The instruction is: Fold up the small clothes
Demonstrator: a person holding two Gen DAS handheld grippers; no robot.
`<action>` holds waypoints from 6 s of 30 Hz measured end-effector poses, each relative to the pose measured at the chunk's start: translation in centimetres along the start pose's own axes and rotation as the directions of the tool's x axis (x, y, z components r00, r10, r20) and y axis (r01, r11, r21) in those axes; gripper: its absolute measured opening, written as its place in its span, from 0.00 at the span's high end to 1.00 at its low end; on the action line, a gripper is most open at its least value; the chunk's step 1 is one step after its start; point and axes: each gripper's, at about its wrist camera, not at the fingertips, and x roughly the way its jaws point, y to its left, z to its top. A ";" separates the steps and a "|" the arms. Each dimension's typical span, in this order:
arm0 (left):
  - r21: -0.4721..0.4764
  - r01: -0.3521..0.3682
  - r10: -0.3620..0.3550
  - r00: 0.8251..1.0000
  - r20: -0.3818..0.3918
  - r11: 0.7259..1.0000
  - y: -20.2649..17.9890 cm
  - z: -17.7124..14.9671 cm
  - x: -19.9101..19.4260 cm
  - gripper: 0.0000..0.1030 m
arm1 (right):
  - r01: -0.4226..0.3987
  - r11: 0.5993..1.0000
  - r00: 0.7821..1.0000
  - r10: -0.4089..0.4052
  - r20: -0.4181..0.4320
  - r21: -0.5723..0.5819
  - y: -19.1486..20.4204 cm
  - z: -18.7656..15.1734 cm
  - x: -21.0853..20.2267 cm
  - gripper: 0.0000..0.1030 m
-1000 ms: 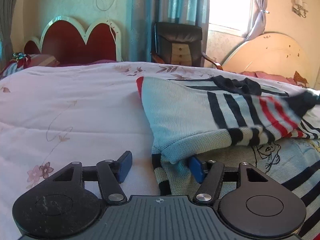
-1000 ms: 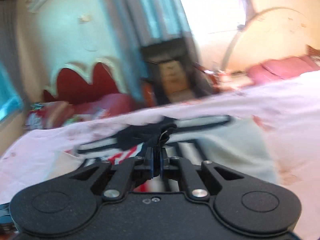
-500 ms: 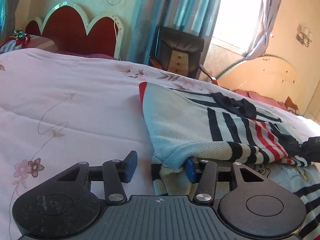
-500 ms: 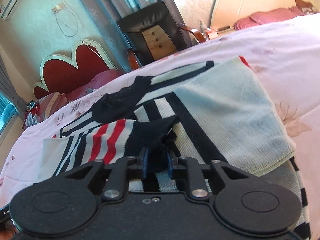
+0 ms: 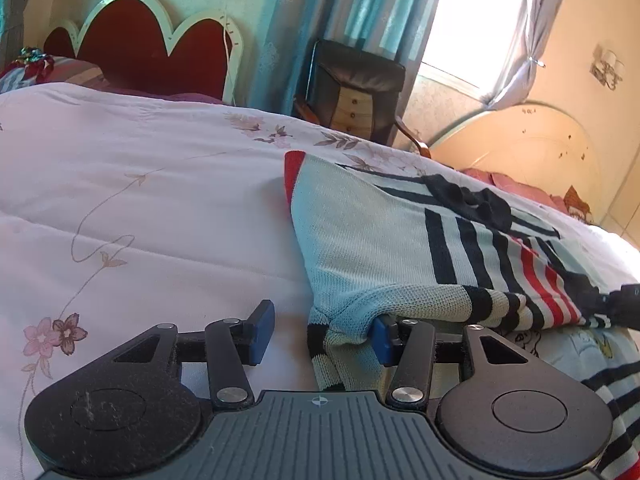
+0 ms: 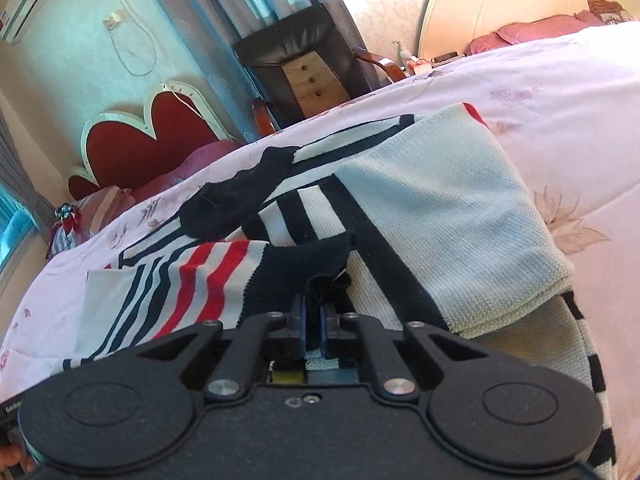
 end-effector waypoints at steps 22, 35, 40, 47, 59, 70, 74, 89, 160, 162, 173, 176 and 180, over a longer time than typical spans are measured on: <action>0.284 0.074 -0.070 0.997 -0.024 0.956 -7.9 0.3 2.8 0.20 | 0.106 0.931 0.994 -0.109 0.012 -0.350 3.8 -0.6 0.3 0.89; 0.253 0.066 -0.074 0.997 0.025 0.965 -5.1 8.5 6.7 0.20 | 0.048 0.956 0.999 -0.044 0.020 -0.288 5.7 2.8 2.3 0.78; 0.245 0.069 -0.059 0.997 -0.051 0.967 -3.5 9.0 11.5 0.20 | -0.015 0.951 0.999 0.004 -0.038 -0.308 7.1 2.8 6.1 0.81; 0.300 0.046 -0.037 0.999 -0.036 0.953 -4.2 8.6 12.1 0.19 | 0.002 0.941 1.000 -0.011 -0.026 -0.339 7.9 3.3 8.0 0.80; 0.307 0.034 -0.029 0.999 -0.022 0.951 -4.2 8.4 11.8 0.19 | -0.044 0.927 0.999 0.029 -0.046 -0.371 10.9 1.8 7.8 0.77; 0.315 0.027 -0.023 1.000 -0.014 0.949 -4.2 8.1 11.7 0.18 | 0.123 0.957 0.992 -0.115 0.044 -0.265 3.8 1.4 2.9 0.90; 0.322 0.017 -0.013 1.000 -0.014 0.947 -4.3 8.1 11.5 0.18 | 0.116 0.968 0.993 -0.108 0.048 -0.224 3.1 1.7 1.7 0.84; 0.269 0.006 -0.010 1.000 0.011 0.963 -9.0 1.7 4.9 0.18 | -0.002 0.996 1.000 0.001 -0.006 -0.090 -0.9 0.2 -0.8 0.88; 0.020 0.127 -0.120 0.970 -0.211 0.992 -5.6 -16.2 -20.7 0.18 | -0.023 0.998 0.987 0.032 -0.155 0.058 -8.9 -14.0 -23.6 0.50; -0.089 0.212 -0.226 0.950 -0.217 0.973 -5.1 -16.6 -20.6 0.18 | -0.052 0.991 0.982 0.073 -0.172 0.126 -9.5 -15.3 -24.1 0.50; -0.448 0.279 -0.377 0.915 -0.146 0.849 -1.7 -17.5 -16.5 0.83 | -0.175 0.931 0.959 0.235 -0.161 0.320 -9.6 -17.2 -22.0 0.90; -0.429 0.329 -0.386 0.921 -0.049 0.841 -1.6 -17.1 -18.8 0.93 | -0.179 0.944 0.965 0.223 -0.136 0.276 -8.8 -16.9 -22.8 0.94; -0.387 0.315 -0.356 0.934 -0.036 0.866 -0.9 -17.4 -20.4 0.93 | -0.217 0.953 0.968 0.238 -0.079 0.211 -8.3 -16.0 -25.0 0.94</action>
